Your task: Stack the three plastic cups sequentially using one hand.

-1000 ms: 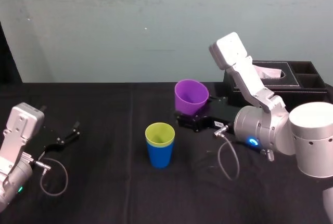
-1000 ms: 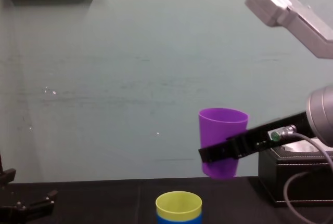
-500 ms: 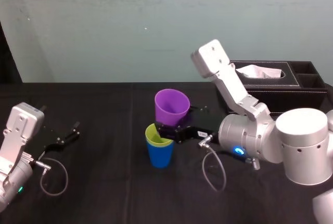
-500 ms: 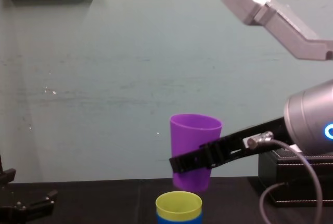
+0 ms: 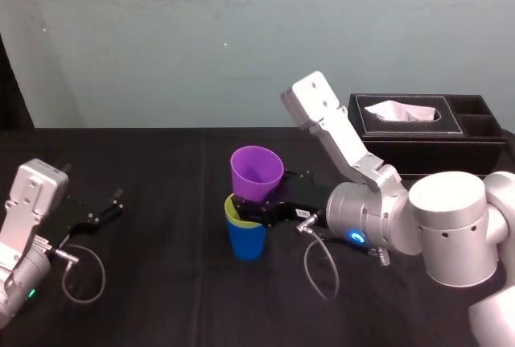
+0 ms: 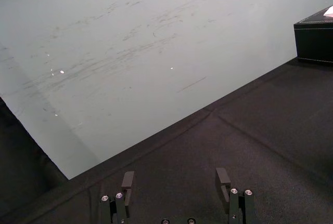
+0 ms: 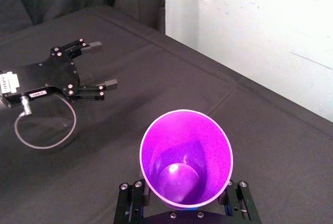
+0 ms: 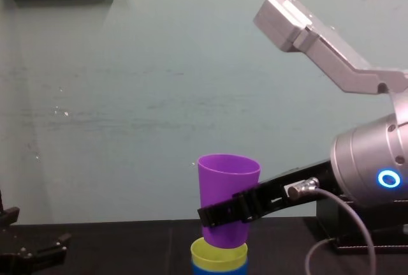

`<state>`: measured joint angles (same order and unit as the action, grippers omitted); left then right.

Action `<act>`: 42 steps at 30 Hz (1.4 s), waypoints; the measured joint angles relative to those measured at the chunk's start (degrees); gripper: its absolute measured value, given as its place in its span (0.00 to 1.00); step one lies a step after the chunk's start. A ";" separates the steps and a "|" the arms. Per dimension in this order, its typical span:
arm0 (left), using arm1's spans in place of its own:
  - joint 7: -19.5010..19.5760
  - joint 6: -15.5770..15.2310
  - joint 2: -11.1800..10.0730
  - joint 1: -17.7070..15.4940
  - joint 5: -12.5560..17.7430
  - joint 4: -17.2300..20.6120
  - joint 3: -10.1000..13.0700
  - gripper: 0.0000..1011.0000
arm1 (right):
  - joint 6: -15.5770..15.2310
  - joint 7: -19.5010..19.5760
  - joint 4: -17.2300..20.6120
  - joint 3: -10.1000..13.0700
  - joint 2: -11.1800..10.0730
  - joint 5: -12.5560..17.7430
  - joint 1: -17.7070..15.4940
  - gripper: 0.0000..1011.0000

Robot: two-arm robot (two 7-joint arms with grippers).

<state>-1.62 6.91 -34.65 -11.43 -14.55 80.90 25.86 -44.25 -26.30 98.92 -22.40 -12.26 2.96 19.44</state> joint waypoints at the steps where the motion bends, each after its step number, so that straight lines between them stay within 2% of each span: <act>1: 0.00 0.00 0.00 0.00 0.00 0.00 0.00 0.99 | 0.12 0.11 -0.23 -0.16 0.01 0.02 0.13 0.69; 12: 0.00 0.00 0.00 0.00 0.00 0.00 0.00 0.99 | 1.04 1.32 -2.80 -1.71 0.22 0.32 1.60 0.69; 31: 0.00 0.00 0.00 0.00 0.00 0.00 0.00 0.99 | 2.16 2.41 -6.98 -2.57 1.13 0.58 3.62 0.69; 42: 0.00 0.00 0.00 0.00 0.00 0.00 0.00 0.99 | 2.03 2.68 -7.53 -2.85 1.32 0.56 3.85 0.69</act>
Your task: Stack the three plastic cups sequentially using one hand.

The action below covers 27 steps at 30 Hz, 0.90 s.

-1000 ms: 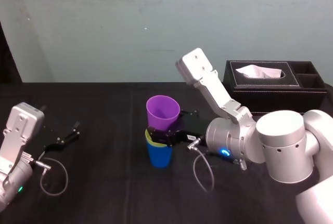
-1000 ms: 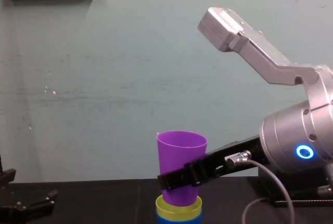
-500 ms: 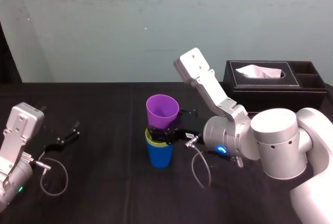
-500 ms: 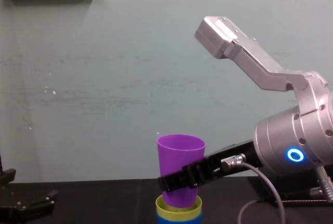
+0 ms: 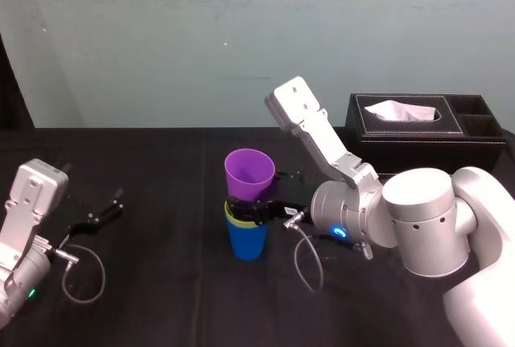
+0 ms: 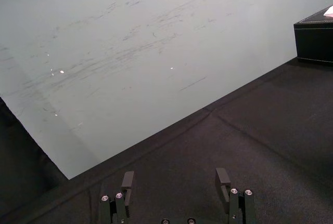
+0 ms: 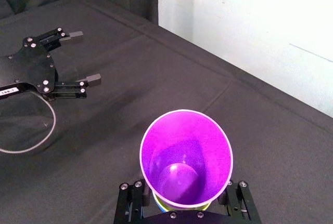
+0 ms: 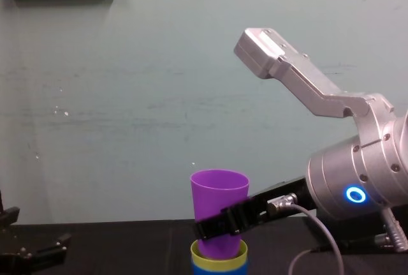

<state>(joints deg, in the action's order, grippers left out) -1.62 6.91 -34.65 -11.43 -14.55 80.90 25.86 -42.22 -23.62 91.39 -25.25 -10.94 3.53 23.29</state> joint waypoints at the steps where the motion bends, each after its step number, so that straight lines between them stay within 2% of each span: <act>1: 0.00 0.00 0.00 0.00 0.00 0.00 0.00 0.99 | -0.01 0.02 -0.03 -0.01 0.01 -0.01 0.00 0.69; 27: 0.00 0.00 0.00 0.00 0.00 0.00 0.00 0.99 | 0.88 0.26 -2.89 -0.38 0.99 -0.82 0.40 0.69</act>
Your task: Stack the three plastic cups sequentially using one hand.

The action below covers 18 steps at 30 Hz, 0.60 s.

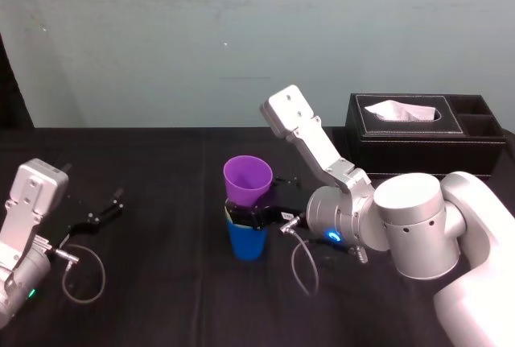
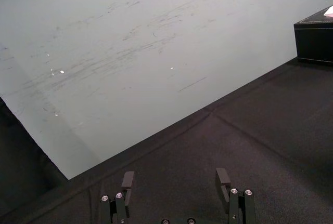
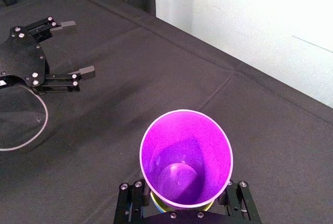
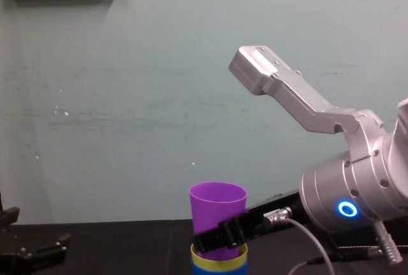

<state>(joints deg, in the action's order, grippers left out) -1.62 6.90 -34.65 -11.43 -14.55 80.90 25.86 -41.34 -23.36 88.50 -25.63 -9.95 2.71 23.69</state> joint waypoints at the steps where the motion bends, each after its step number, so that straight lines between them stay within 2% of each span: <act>1: 0.00 0.00 0.00 0.00 0.00 0.00 0.00 0.99 | 0.00 -0.01 0.00 0.01 -0.02 0.00 0.00 0.69; 10: 0.00 0.00 0.00 0.00 0.00 0.00 0.00 0.99 | -0.04 -0.03 0.15 0.05 -0.06 -0.01 -0.02 0.71; 18: 0.00 0.00 0.00 0.00 0.00 0.00 0.00 0.99 | -0.08 -0.03 0.26 0.05 -0.09 -0.04 -0.04 0.91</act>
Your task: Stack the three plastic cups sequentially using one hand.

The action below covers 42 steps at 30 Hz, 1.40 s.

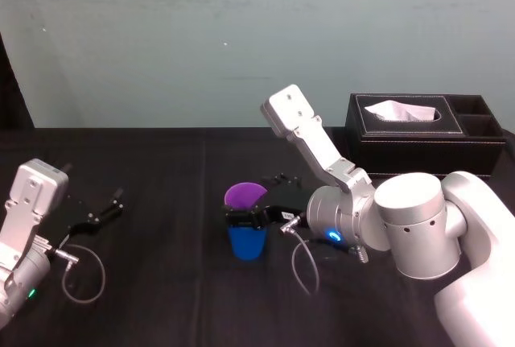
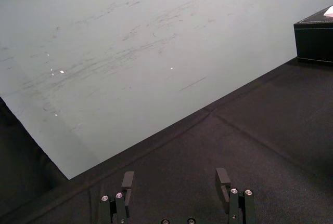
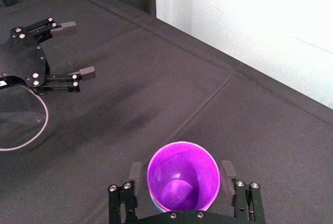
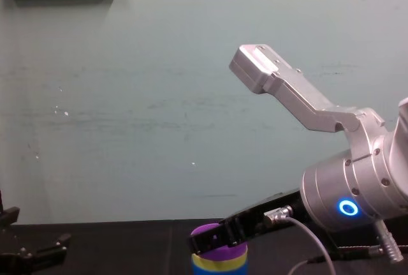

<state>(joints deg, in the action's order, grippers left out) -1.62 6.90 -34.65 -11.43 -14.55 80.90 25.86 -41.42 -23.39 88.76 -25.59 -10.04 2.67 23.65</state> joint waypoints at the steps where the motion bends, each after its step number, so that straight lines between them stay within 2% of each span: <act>1: 0.00 0.00 0.00 0.00 0.00 0.00 0.00 0.99 | -0.01 0.00 0.01 0.00 0.00 0.00 0.00 0.94; 4: 0.00 0.00 0.00 0.00 0.00 0.00 0.00 0.99 | -0.03 0.00 0.02 0.00 -0.01 -0.01 0.00 0.99; 11: 0.00 0.00 0.00 0.00 0.00 0.00 0.00 0.99 | -0.06 0.00 0.06 0.00 -0.04 -0.03 0.00 0.99; 14: 0.00 0.00 0.00 0.00 0.00 0.00 0.00 0.99 | 1.56 0.40 0.95 0.91 0.03 0.20 -1.03 0.99; 23: 0.00 0.00 0.00 0.00 0.00 0.00 0.00 0.99 | 9.27 4.37 3.09 5.82 1.28 3.51 -5.56 0.99; 29: 0.00 0.00 0.00 0.00 0.00 0.00 0.00 0.99 | 16.77 9.83 3.17 8.90 2.31 3.87 -9.01 0.99; 33: 0.00 0.00 0.00 0.00 0.00 0.00 0.00 0.99 | 21.37 14.30 2.01 10.18 2.97 1.89 -10.85 0.99; 36: 0.00 0.00 0.00 0.00 0.00 0.00 0.00 0.99 | 25.35 17.79 -0.37 10.99 3.70 -0.65 -12.02 0.99; 42: 0.00 0.00 0.00 0.00 0.00 0.00 0.00 0.99 | 30.35 21.47 -4.85 11.28 4.88 -3.75 -12.64 0.99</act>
<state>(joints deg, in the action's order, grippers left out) -1.62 6.90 -34.64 -11.43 -14.55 80.90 25.86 -11.08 -1.92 83.91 -14.31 -5.16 -1.08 11.01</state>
